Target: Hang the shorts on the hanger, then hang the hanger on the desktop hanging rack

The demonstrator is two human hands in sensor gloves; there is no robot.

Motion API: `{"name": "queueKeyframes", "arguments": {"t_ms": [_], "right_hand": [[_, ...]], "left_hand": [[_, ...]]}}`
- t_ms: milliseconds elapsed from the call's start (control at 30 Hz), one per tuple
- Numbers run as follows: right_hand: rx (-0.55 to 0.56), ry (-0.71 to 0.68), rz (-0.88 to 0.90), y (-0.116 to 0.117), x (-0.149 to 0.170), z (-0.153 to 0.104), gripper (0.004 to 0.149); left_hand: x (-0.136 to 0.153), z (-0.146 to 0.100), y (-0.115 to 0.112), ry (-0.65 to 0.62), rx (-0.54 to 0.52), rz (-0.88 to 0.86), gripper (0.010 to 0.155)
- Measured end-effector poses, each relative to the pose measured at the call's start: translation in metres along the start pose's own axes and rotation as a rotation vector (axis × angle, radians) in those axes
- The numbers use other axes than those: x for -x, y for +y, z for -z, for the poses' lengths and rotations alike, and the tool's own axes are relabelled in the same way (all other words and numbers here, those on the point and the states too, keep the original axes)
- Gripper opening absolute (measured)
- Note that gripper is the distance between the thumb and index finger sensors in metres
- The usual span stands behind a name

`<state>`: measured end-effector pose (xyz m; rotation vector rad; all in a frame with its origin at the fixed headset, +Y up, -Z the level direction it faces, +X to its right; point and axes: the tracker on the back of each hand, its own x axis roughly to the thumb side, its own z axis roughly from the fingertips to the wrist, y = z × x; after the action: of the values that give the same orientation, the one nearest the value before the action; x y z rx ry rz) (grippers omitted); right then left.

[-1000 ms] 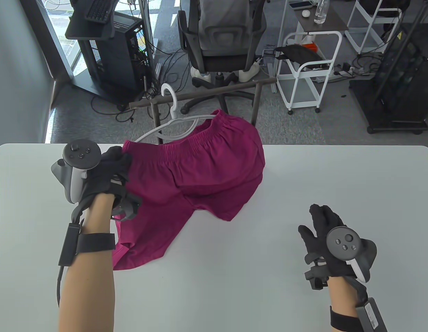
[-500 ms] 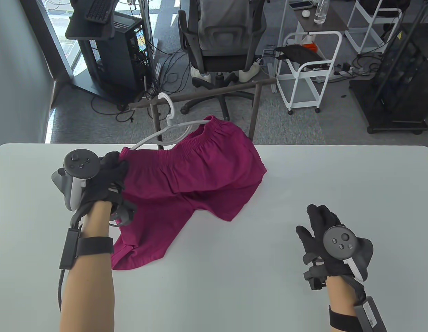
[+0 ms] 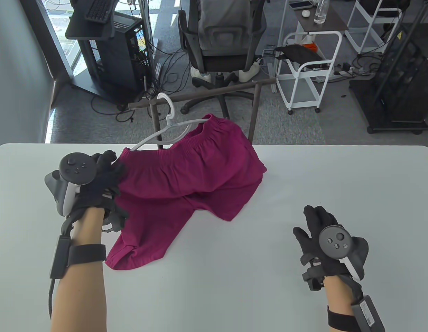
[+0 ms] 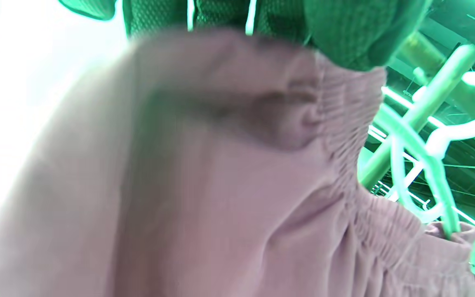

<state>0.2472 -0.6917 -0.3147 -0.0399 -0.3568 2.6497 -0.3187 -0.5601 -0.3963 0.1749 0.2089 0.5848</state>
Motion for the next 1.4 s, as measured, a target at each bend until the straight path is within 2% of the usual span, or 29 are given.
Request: {"name": "queueKeyframes", "arguments": {"t_ms": [133, 267, 400, 567, 733, 1000, 1133, 1400], "right_hand": [[-0.005, -0.006, 0.001, 0.001, -0.002, -0.001, 0.076], [0.002, -0.033, -0.002, -0.001, -0.011, -0.003, 0.076], [0.024, -0.088, -0.015, -0.005, -0.026, -0.007, 0.076], [0.062, -0.182, -0.055, -0.013, -0.050, -0.015, 0.076], [0.107, -0.283, -0.093, -0.019, -0.078, -0.027, 0.076], [0.117, -0.404, -0.129, -0.014, -0.106, -0.042, 0.075], [0.103, -0.421, -0.150, -0.008, -0.110, -0.044, 0.075], [-0.007, -0.434, -0.197, 0.013, -0.109, -0.039, 0.081]], "left_hand": [[-0.009, -0.018, 0.024, -0.061, -0.038, 0.023, 0.070], [-0.023, -0.039, 0.039, -0.150, -0.050, 0.044, 0.070], [-0.033, -0.061, 0.042, -0.240, -0.064, 0.067, 0.070], [-0.044, -0.091, 0.033, -0.350, -0.109, 0.098, 0.071], [-0.059, -0.132, 0.008, -0.501, -0.219, 0.227, 0.072], [-0.071, -0.165, -0.045, -0.645, -0.224, 0.312, 0.072], [-0.073, -0.172, -0.077, -0.681, -0.182, 0.340, 0.074], [-0.064, -0.165, -0.135, -0.688, 0.052, 0.372, 0.081]]}}
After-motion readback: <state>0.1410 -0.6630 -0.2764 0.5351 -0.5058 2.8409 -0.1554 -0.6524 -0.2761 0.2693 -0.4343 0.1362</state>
